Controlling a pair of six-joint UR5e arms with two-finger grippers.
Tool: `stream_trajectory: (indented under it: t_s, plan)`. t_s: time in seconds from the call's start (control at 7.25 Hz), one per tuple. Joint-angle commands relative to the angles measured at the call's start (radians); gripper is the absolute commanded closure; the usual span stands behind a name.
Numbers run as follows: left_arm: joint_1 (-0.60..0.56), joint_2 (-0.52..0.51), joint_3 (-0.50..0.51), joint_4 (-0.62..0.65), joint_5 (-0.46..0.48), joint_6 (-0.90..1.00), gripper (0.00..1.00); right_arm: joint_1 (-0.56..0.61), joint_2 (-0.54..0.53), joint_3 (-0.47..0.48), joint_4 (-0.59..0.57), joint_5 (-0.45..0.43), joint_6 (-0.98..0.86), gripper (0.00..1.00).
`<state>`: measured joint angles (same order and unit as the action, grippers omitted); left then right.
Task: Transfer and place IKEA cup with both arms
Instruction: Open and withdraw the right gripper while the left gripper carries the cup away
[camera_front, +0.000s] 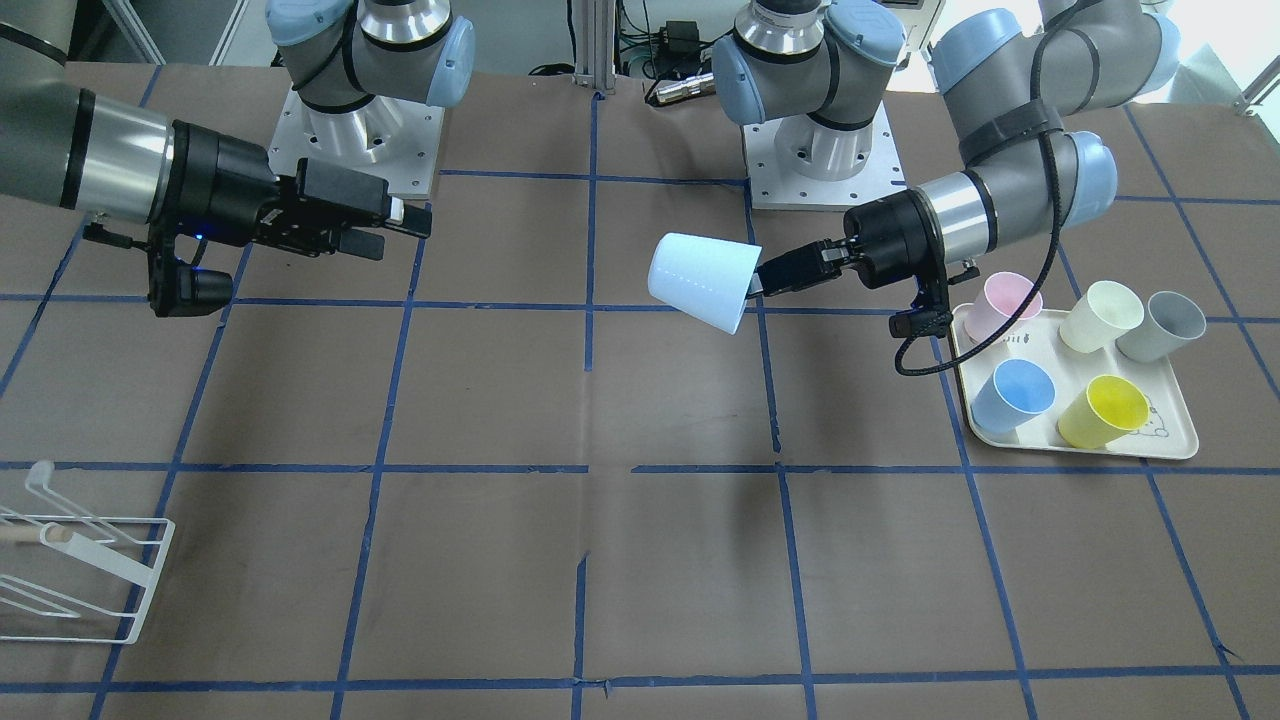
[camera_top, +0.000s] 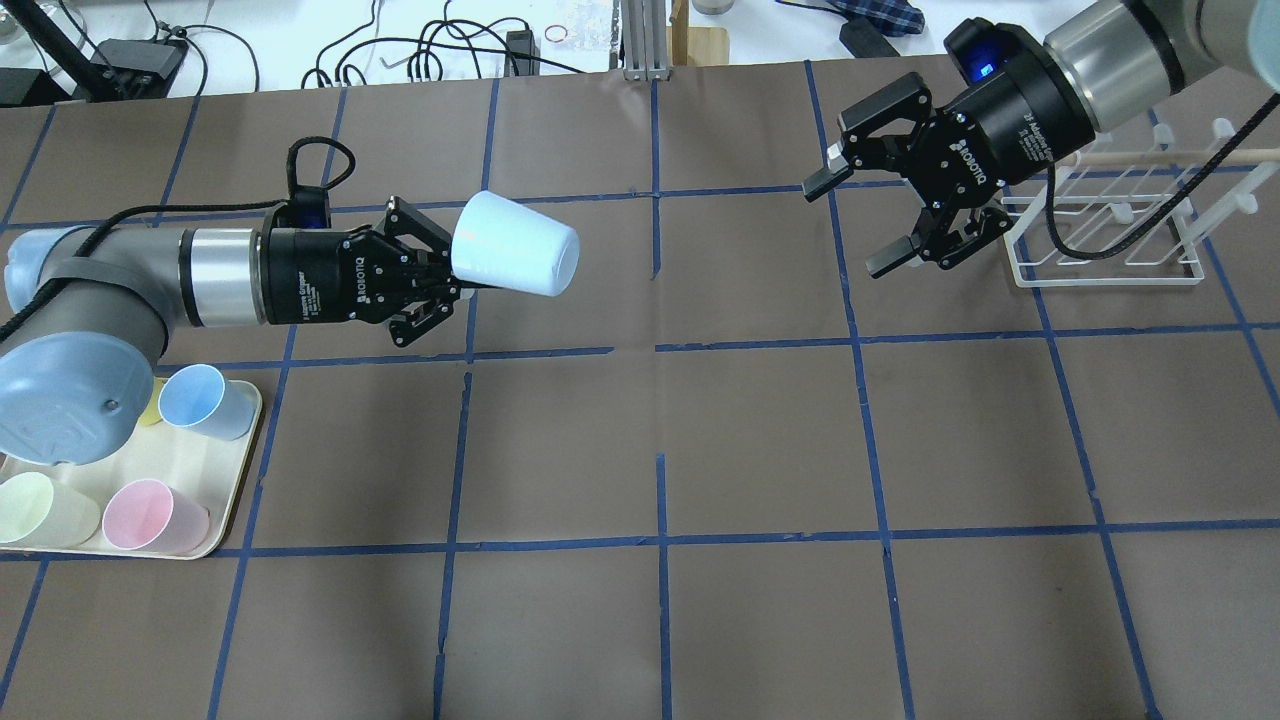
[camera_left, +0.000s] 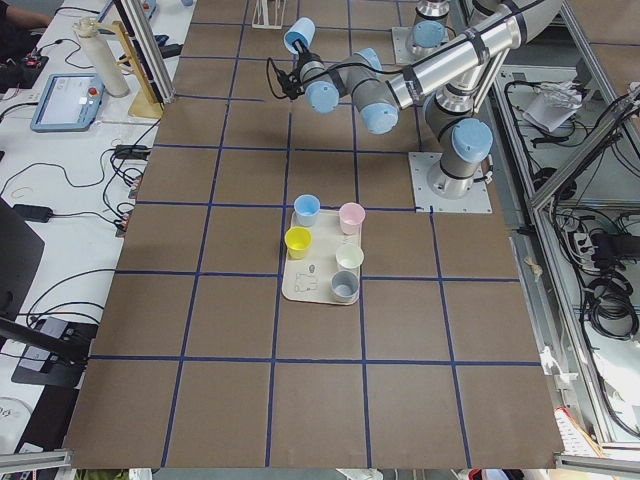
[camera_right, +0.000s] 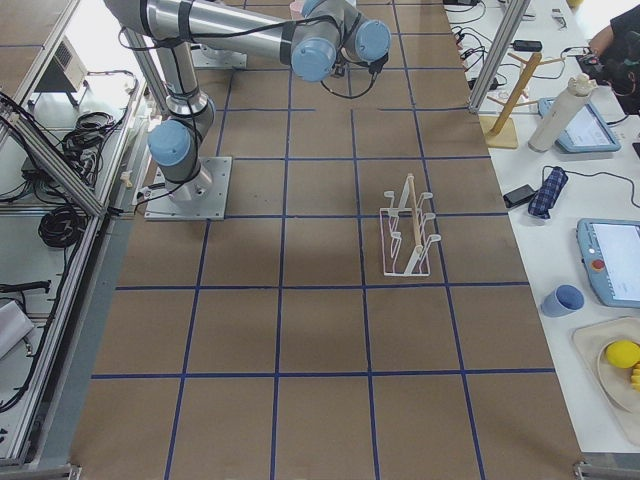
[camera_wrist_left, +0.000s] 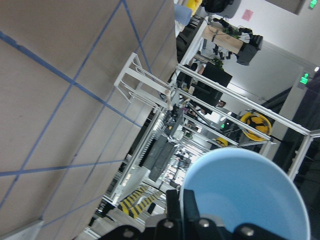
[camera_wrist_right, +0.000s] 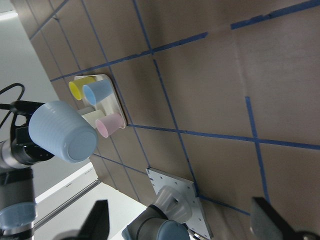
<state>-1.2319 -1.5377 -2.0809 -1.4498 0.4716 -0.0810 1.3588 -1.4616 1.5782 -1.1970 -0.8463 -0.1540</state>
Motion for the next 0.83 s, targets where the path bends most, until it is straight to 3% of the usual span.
stream_trajectory:
  t_s: [0.0, 0.28, 0.55, 0.69]
  plan:
    - [0.067, 0.010, 0.078, 0.003, 0.310, 0.073, 1.00, 0.066, 0.052, 0.003, -0.171, -0.264, 0.207, 0.00]
    - [0.081, -0.011, 0.204, -0.014, 0.584, 0.152, 1.00, 0.131, 0.089, 0.002, -0.316, -0.387, 0.304, 0.00]
    - [0.092, -0.012, 0.257, 0.002, 0.857, 0.365, 1.00, 0.135, 0.083, -0.010, -0.418, -0.508, 0.344, 0.00]
    - [0.121, -0.015, 0.298, 0.000, 0.924, 0.453, 1.00, 0.135, 0.078, -0.011, -0.450, -0.564, 0.349, 0.00]
